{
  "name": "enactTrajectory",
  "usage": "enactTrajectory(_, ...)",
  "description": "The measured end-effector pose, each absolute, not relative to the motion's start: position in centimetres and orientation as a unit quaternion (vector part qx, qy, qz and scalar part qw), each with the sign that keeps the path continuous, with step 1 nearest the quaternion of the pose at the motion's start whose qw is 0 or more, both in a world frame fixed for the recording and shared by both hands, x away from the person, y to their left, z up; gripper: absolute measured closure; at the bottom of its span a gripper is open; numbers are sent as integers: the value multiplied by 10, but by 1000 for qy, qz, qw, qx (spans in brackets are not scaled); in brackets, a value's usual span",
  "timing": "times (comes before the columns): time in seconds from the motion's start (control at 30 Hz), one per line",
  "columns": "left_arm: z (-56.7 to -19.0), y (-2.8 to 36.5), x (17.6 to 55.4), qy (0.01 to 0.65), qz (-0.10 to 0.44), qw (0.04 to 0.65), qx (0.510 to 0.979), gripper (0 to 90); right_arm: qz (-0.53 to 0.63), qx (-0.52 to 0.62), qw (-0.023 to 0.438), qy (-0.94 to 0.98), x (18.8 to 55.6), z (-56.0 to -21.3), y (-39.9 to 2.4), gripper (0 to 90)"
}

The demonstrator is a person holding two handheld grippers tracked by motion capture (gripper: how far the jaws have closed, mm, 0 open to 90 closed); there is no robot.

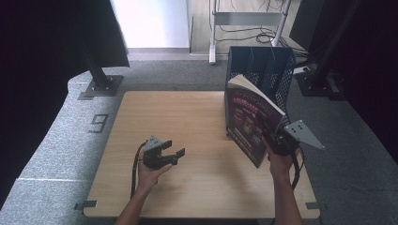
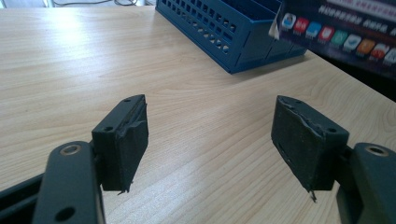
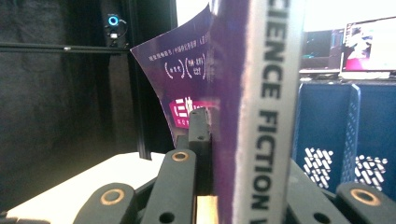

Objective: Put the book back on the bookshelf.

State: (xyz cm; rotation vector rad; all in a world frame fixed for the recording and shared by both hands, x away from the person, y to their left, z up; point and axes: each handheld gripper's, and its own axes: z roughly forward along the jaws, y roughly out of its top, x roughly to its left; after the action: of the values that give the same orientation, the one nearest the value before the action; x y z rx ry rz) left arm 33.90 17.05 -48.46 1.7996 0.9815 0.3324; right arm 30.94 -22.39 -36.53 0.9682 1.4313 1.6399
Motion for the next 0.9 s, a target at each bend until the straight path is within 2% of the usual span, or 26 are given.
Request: enactTrajectory(0.9,-485,176,340,417,139,509,740,274,624,391,414,536,339,-345,-215,811)
